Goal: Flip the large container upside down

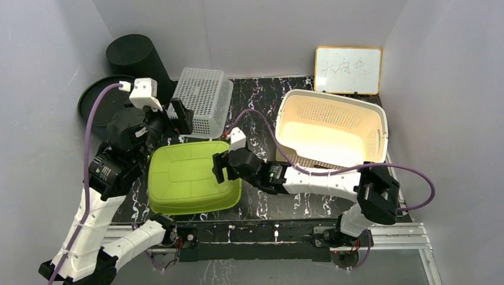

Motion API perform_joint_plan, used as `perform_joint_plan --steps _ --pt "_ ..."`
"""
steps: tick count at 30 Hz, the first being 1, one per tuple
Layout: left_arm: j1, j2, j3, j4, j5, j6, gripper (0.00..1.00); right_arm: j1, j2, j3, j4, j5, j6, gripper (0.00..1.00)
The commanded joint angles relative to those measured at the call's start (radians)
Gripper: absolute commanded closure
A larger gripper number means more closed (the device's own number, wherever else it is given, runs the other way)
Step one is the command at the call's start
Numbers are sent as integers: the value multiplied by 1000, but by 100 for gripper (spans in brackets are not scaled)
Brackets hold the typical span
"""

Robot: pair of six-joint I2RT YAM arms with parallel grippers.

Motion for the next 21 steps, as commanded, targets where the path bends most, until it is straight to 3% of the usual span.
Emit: perform_joint_plan --steps 1,2,8,17,21 --pt "-4 -5 2 9 13 4 2 -101 20 -56 -39 -55 81 7" --pt "-4 -6 2 9 15 3 2 -117 27 -60 -33 -78 85 3" --pt "-4 -10 6 -3 15 3 2 -141 83 -56 -18 -124 108 2" --pt "-4 -17 12 -21 5 6 2 -139 184 -80 229 -501 167 2" --pt "-4 -20 9 -16 3 3 2 -113 240 -41 297 -581 186 2"
